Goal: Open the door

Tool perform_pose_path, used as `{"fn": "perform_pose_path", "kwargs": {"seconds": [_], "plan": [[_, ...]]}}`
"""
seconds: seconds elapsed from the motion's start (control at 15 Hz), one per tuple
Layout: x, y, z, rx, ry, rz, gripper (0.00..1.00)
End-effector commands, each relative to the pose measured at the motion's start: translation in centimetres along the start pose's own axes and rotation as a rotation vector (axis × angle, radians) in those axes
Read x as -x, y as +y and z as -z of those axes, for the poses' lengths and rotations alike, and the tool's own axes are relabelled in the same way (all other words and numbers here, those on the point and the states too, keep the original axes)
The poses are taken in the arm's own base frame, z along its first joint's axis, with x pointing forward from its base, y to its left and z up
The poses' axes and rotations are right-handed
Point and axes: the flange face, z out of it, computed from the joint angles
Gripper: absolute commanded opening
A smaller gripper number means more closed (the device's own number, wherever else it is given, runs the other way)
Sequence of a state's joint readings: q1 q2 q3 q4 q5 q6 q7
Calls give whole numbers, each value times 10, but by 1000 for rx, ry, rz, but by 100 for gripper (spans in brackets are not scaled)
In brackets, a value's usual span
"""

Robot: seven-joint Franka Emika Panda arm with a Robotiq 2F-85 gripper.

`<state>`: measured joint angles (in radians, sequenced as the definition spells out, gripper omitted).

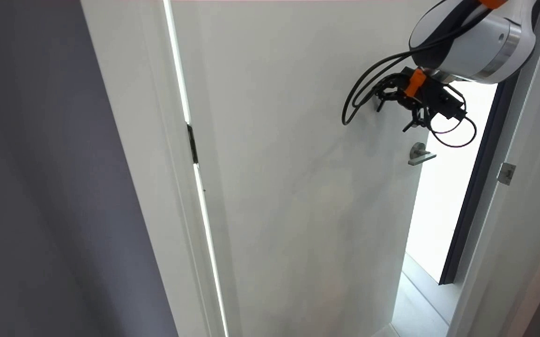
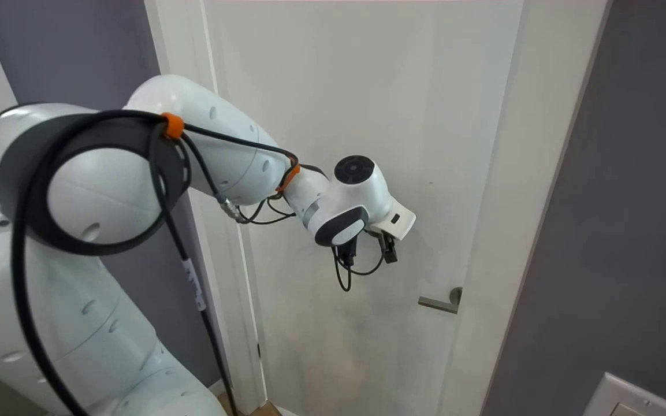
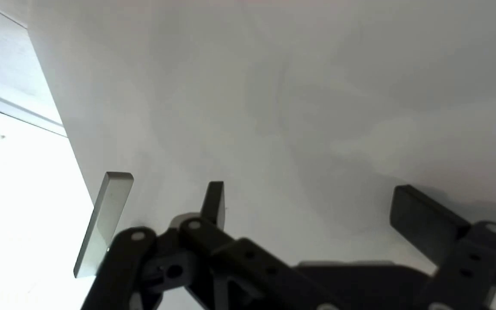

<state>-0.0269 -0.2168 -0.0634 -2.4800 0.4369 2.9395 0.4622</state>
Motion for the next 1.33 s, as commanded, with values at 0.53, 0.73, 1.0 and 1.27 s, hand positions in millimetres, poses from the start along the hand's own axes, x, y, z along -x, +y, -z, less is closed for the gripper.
{"fn": "perform_pose_path", "kwargs": {"seconds": [0.53, 0.73, 1.0, 1.27], "plan": [[-15, -64, -35, -83, -24, 135, 100], [-13, -80, -42, -104, -35, 174, 100], [-9, -91, -52, -122, -46, 205, 100], [-2, -98, -60, -134, -51, 235, 100]]}}
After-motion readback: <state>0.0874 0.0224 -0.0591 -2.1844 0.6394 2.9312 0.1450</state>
